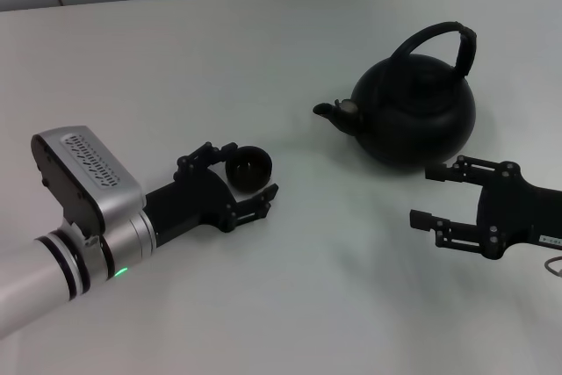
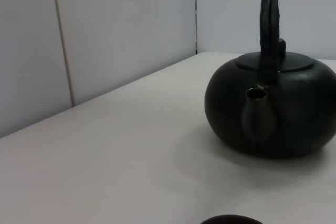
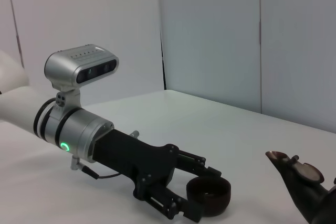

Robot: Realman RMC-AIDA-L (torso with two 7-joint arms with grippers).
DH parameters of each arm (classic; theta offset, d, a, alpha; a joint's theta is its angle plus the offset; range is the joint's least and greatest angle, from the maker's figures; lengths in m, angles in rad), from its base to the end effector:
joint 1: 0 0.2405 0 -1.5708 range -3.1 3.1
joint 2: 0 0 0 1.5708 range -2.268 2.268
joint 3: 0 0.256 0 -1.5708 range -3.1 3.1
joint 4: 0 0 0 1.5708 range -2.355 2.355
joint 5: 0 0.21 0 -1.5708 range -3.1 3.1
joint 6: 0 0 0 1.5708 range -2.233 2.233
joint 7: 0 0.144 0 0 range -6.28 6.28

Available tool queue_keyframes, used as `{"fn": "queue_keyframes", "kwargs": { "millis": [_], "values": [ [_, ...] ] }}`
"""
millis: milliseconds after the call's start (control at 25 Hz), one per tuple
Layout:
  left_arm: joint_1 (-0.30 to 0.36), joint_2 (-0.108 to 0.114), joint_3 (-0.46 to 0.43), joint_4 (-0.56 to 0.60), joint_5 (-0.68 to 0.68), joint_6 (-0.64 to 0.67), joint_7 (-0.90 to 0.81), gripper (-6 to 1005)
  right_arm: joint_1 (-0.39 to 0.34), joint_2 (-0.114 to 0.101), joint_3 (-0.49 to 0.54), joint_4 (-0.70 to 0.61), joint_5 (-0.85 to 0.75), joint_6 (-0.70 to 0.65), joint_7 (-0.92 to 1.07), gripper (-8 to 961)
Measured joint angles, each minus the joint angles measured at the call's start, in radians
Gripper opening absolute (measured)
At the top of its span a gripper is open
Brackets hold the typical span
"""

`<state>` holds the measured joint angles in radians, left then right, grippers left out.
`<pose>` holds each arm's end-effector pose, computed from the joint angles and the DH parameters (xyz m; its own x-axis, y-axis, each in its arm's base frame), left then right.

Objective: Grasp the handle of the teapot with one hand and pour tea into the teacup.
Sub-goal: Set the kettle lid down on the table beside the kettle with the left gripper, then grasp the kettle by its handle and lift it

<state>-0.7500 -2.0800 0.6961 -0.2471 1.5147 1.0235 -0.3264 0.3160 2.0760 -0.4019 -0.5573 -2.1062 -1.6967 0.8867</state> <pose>-0.2591 0.3149 -0.1308 0.8906 0.1365 0.4339 0.3437 -0.8268 -0.4454 0.3352 0.2449 0.0090 0.8250 -0.1575 -0.5427 -0.3855 -0.8591 -0.3367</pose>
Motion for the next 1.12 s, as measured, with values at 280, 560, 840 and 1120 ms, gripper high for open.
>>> {"fn": "queue_keyframes", "kwargs": {
  "millis": [280, 560, 840, 1120],
  "values": [
    [0.01, 0.0, -0.052, 0.003, 0.041, -0.002, -0.001, 863, 0.0, 0.001, 0.0, 0.001, 0.0, 0.0, 0.002, 700],
    [0.019, 0.0, -0.057, 0.012, 0.043, 0.022, -0.001, 862, 0.002, 0.001, 0.0, 0.0, 0.0, 0.003, 0.005, 700],
    [0.154, 0.011, -0.016, 0.167, 0.044, 0.253, -0.126, 862, 0.002, 0.001, 0.0, 0.0, 0.0, 0.016, 0.006, 701],
    [0.356, 0.018, 0.046, 0.427, 0.045, 0.486, -0.283, 863, 0.001, 0.001, 0.0, 0.002, 0.0, 0.023, 0.009, 701]
  ]
}}
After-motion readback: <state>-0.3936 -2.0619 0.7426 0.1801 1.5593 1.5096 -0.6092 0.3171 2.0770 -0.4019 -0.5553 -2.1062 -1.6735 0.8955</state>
